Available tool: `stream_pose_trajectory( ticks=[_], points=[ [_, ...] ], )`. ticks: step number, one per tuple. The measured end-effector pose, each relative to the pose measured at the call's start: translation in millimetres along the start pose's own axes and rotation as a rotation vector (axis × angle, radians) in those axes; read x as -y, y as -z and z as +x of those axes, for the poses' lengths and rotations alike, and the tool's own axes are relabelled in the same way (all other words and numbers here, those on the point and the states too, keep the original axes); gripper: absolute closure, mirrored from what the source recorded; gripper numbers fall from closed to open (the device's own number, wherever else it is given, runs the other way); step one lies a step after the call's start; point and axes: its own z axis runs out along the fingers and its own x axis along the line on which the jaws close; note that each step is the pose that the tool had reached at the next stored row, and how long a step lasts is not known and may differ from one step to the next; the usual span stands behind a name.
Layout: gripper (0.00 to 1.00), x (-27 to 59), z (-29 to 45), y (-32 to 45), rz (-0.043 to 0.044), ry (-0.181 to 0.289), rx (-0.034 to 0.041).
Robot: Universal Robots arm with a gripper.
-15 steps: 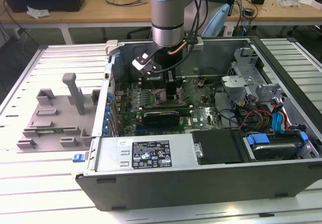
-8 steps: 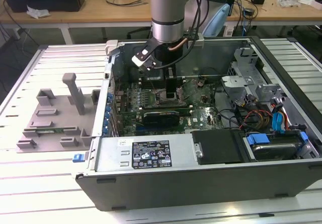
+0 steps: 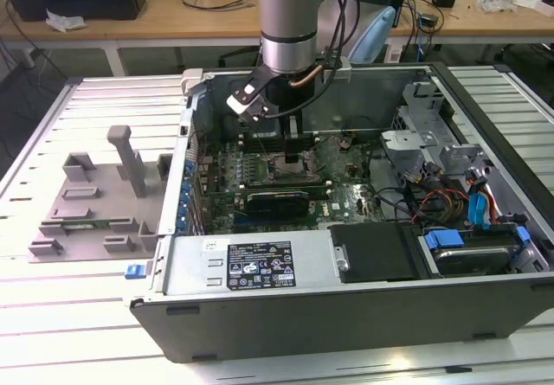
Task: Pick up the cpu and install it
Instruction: 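Place the cpu into insertion slot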
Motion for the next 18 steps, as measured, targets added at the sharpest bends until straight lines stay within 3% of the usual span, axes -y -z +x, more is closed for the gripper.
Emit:
stream_pose_trajectory(
  ticks=[2,5,14,18],
  points=[
    [0.71,0.0,0.0,0.1,0.0,0.0,0.0],
    [0.89,0.0,0.0,0.2,0.0,0.0,0.0],
    [0.89,0.0,0.0,0.5,0.0001,0.0,0.0001],
    [0.89,0.1,-1.0,-2.8,0.0,0.0,0.0]
  ],
)
